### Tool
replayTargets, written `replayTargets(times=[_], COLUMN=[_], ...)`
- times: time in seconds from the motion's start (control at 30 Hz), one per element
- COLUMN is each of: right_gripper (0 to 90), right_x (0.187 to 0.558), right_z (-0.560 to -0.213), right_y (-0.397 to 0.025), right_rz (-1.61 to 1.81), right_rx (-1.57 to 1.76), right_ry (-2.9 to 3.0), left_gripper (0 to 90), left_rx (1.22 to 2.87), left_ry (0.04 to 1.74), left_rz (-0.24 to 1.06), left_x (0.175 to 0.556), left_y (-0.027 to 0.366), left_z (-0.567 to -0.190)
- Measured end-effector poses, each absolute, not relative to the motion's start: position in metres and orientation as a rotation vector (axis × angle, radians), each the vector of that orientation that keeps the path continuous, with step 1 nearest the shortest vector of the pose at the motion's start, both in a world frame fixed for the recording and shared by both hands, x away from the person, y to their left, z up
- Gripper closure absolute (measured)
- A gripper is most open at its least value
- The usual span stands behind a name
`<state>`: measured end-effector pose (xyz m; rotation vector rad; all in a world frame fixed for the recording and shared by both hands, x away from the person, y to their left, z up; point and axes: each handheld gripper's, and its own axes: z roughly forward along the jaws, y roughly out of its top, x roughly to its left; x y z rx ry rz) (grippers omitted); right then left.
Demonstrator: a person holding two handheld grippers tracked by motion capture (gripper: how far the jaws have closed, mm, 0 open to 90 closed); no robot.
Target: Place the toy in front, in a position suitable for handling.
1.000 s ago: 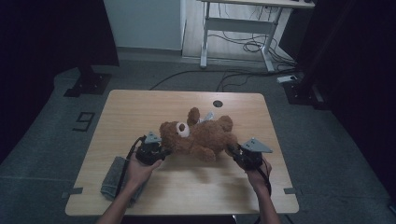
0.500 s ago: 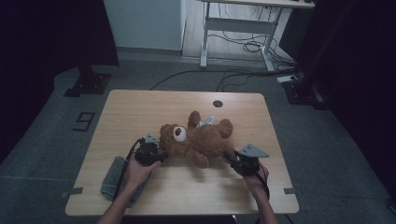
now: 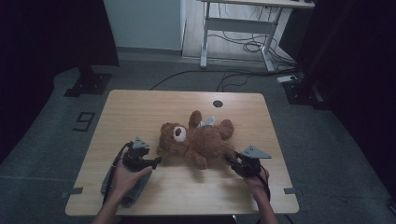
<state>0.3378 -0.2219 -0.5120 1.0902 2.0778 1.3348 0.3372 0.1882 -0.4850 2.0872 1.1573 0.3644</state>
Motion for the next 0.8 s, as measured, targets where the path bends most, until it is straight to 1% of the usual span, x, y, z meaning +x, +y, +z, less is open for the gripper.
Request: replayTargets(times=[0.17, 0.23, 0.3, 0.4, 0.5, 0.8], right_gripper=[66.9, 66.7, 66.3, 66.1, 66.0, 65.5], right_x=[0.336, 0.336, 0.335, 0.335, 0.335, 0.334], right_z=[-0.512, -0.513, -0.514, -0.515, -0.515, -0.516], right_y=[-0.223, -0.223, -0.223, -0.223, -0.224, -0.224], right_rz=[1.336, 1.338, 1.340, 1.339, 1.339, 1.335], right_rx=[1.099, 1.101, 1.105, 1.109, 1.109, 1.106], right_ry=[2.076, 2.077, 2.077, 2.079, 2.080, 2.086], left_gripper=[29.7, 27.6, 27.0, 24.5, 23.1, 23.3], left_rx=[2.065, 2.063, 2.082, 2.099, 2.080, 2.069], left_ry=[1.129, 1.122, 1.126, 1.130, 1.144, 1.170], left_rz=[0.411, 0.419, 0.427, 0.418, 0.409, 0.437], left_x=[0.319, 0.311, 0.305, 0.303, 0.299, 0.290], left_y=[0.203, 0.208, 0.212, 0.215, 0.221, 0.236], left_z=[-0.484, -0.487, -0.491, -0.494, -0.497, -0.497])
